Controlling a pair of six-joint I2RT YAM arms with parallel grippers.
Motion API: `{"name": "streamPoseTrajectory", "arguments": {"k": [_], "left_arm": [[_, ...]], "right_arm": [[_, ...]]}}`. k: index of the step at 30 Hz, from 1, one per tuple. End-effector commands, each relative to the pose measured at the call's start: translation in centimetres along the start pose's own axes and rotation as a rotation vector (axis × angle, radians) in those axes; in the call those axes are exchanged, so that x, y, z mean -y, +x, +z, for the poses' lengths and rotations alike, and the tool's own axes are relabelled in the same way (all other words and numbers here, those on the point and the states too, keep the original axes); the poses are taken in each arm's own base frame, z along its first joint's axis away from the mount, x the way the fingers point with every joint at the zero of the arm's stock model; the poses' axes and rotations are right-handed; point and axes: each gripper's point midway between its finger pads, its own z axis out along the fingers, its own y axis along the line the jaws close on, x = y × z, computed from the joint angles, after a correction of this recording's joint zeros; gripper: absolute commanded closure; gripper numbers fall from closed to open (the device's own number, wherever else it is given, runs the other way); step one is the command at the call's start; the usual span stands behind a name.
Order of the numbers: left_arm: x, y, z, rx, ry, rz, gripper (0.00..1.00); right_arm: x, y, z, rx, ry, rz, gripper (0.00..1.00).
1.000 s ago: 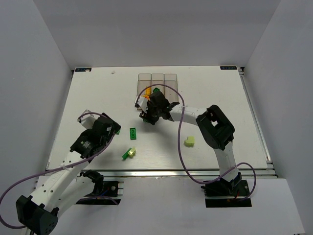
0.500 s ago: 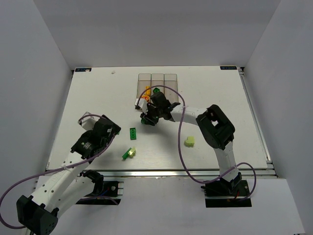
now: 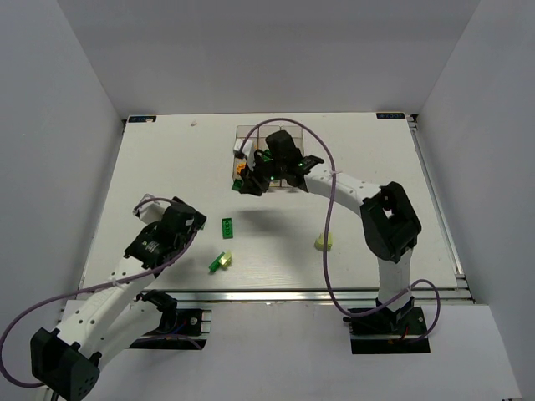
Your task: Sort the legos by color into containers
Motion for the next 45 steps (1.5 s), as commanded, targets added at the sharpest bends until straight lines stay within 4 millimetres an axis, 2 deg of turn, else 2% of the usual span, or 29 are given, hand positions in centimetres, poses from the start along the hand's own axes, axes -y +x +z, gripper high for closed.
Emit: {"name": "streamPoseTrajectory", "arguments": {"k": [1,3,10,13,16,24,26,29,30,32,33,36,39,41,42,43,45], "left_arm": [[0.1,-0.7,0.2,0.033,-0.018,-0.059,0.02],[0.3,-0.6,0.3,0.027,-0.019,-0.062,0.02],[0.9,-0.1,0.6,-0.009,-0.006,-0.071,0.03],[1.2,-0.2,0.7,-0.014,0.005,-0.074,0.07],[1.3,-0.1,0.8,-0.025,0.01,-0.079,0.12],[1.2,0.5,1.1,-0.065,-0.01,-0.06,0.11],[1.3,0.5,1.1,-0.069,-0.008,-0.062,0.1],[1.3,0.7,1.0,-0.077,-0.006,-0.062,0.1],[1.4,0.6,1.0,-0.079,-0.003,-0.066,0.1],[1.5,0.8,1.1,-0.091,-0.003,-0.067,0.1],[1.7,0.7,1.1,-0.092,0.003,-0.077,0.1],[2.3,0.8,1.3,-0.115,0.017,-0.092,0.11],[2.4,0.8,1.7,-0.135,0.011,-0.088,0.14],[2.3,0.9,2.0,-0.147,0.0,-0.078,0.21],[2.2,0.7,2.1,-0.152,-0.003,-0.085,0.24],[2.1,0.7,2.1,-0.155,-0.009,-0.086,0.26],[1.7,0.6,2.3,-0.162,-0.029,-0.105,0.36]], "right_arm": [[3.1,-5.5,-3.1,0.121,0.109,0.056,1.0],[4.7,-5.5,-3.6,0.119,0.153,0.095,1.0],[11.0,-2.6,-5.6,0.072,0.308,0.237,1.0],[12.7,-0.9,-5.5,0.044,0.345,0.262,1.0],[13.4,0.1,-5.2,0.018,0.359,0.262,1.0],[15.3,2.7,-3.8,-0.026,0.383,0.263,1.0],[15.5,3.1,-3.6,-0.031,0.385,0.255,0.94],[15.5,3.4,-3.5,-0.037,0.376,0.234,0.77],[15.5,3.3,-3.5,-0.037,0.372,0.229,0.66],[15.4,3.5,-3.5,-0.041,0.362,0.227,0.57],[15.3,3.4,-3.5,-0.04,0.359,0.223,0.48],[15.2,3.2,-3.6,-0.037,0.347,0.219,0.33],[15.1,2.9,-4.0,-0.033,0.336,0.212,0.27],[14.8,2.1,-4.4,-0.022,0.32,0.19,0.21],[14.5,2.1,-4.7,-0.027,0.302,0.184,0.11],[13.8,1.0,-5.2,-0.002,0.253,0.134,0.11],[12.7,0.4,-6.1,0.029,0.183,0.088,0.11]]}}
